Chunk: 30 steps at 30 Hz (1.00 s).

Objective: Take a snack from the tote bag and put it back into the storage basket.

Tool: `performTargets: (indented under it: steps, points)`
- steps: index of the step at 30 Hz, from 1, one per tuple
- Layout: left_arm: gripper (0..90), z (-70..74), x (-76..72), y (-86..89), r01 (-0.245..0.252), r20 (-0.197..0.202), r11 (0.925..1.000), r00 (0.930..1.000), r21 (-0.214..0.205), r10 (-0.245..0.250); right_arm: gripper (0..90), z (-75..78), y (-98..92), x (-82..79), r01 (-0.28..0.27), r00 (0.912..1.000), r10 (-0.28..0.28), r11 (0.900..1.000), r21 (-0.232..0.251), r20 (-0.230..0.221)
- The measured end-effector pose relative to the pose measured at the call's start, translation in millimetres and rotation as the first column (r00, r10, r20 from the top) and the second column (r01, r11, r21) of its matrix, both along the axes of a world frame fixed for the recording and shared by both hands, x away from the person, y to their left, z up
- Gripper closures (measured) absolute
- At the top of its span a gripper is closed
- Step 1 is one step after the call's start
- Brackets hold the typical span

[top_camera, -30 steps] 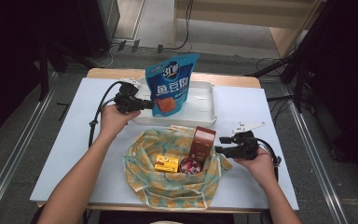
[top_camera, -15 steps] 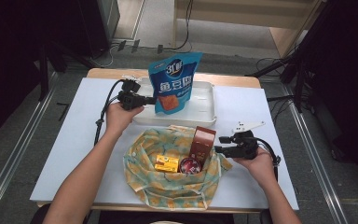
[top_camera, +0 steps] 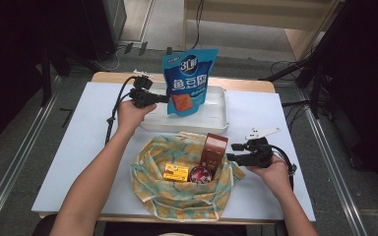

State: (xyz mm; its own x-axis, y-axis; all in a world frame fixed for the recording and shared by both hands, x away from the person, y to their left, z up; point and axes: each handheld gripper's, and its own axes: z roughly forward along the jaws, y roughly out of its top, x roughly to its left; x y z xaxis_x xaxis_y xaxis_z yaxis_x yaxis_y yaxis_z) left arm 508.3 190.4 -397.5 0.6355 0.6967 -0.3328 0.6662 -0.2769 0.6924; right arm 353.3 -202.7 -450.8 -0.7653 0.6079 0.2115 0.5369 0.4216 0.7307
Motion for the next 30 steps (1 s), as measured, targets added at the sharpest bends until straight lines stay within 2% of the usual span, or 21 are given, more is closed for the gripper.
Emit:
performTargets:
  steps: [5,10,12,14,20,21,22,26,30]
  points:
    - [90.0,1.2,5.7,-3.7,0.000,0.012,0.9999,0.9999,0.017,0.000,47.8,0.0,0.1,0.1,0.000,1.0000,0.000,1.0000,0.000,0.001]
    - [90.0,-2.7,10.9,-1.2,-0.010,0.001,0.9999,0.9999,-0.012,0.010,47.8,-0.1,0.2,-0.2,-0.001,1.0000,0.001,1.0000,-0.001,0.002]
    - [90.0,-1.5,14.2,-1.4,-0.015,0.009,0.9998,0.9998,0.015,0.015,47.8,0.0,0.2,-0.5,-0.001,1.0000,0.001,1.0000,-0.001,0.001]
    - [90.0,0.2,18.2,-1.0,-0.008,0.010,0.9997,0.9999,0.023,0.008,47.8,0.2,0.2,-1.0,-0.001,1.0000,0.001,1.0000,-0.003,0.001]
    - [90.0,-2.5,26.5,3.8,-0.027,0.004,0.9996,0.9996,0.001,0.027,47.8,0.5,-1.8,-2.4,0.007,1.0000,-0.007,1.0000,0.000,0.000]
    - [90.0,-2.1,28.0,4.2,-0.035,0.005,0.9994,0.9994,0.004,0.035,47.8,0.6,-1.8,-2.9,0.009,1.0000,-0.009,1.0000,0.000,0.000]
    - [90.0,-0.3,30.3,4.2,-0.039,0.007,0.9989,0.9992,0.024,0.039,47.8,0.7,-2.5,-4.1,0.009,1.0000,-0.009,1.0000,0.001,0.000]
    - [90.0,1.3,35.1,5.4,-0.059,0.002,0.9977,0.9983,0.033,0.059,47.8,0.6,-2.9,-5.0,0.007,1.0000,-0.007,1.0000,0.004,0.000]
    - [90.0,-0.6,35.8,8.3,-0.059,-0.009,0.9982,0.9982,0.007,0.059,47.8,1.1,-3.4,-6.2,0.006,1.0000,-0.006,1.0000,0.007,0.001]
